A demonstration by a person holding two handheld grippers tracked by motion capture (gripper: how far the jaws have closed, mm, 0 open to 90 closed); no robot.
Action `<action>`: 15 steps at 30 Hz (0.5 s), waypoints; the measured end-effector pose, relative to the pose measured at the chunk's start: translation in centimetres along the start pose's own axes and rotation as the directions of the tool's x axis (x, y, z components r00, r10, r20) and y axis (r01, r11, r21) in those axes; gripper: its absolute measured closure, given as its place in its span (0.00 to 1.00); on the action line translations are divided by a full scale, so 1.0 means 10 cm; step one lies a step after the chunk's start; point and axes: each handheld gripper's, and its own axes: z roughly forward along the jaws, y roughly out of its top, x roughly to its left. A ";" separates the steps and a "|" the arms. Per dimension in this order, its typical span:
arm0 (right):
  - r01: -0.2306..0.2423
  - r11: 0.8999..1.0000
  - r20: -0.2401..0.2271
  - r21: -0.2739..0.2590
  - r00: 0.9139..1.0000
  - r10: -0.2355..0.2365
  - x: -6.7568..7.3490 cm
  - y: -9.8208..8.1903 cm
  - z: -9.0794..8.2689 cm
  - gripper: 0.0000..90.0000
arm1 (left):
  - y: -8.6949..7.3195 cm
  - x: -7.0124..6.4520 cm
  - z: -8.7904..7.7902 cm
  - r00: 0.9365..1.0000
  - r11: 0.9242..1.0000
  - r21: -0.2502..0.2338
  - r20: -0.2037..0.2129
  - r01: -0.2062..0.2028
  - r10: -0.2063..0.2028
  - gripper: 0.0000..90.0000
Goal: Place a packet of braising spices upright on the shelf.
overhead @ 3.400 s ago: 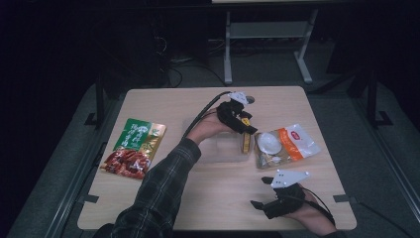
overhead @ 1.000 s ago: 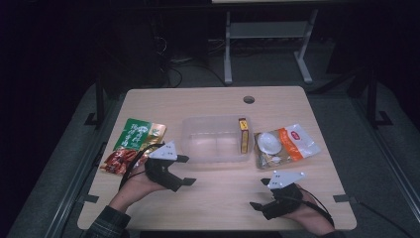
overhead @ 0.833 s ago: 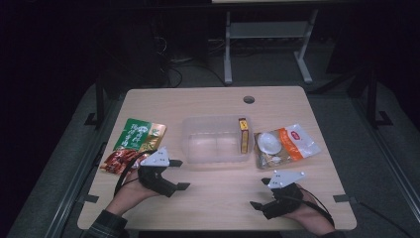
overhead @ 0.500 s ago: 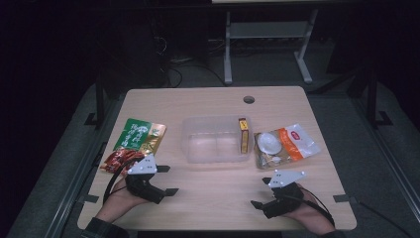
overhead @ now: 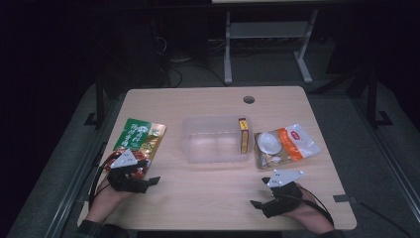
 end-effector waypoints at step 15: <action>-0.002 1.000 0.003 0.004 1.000 0.002 -0.01 0.00 0.01 0.16 | 0.02 0.54 0.09 0.975 0.992 -0.002 -0.184 0.123 -0.121 0.17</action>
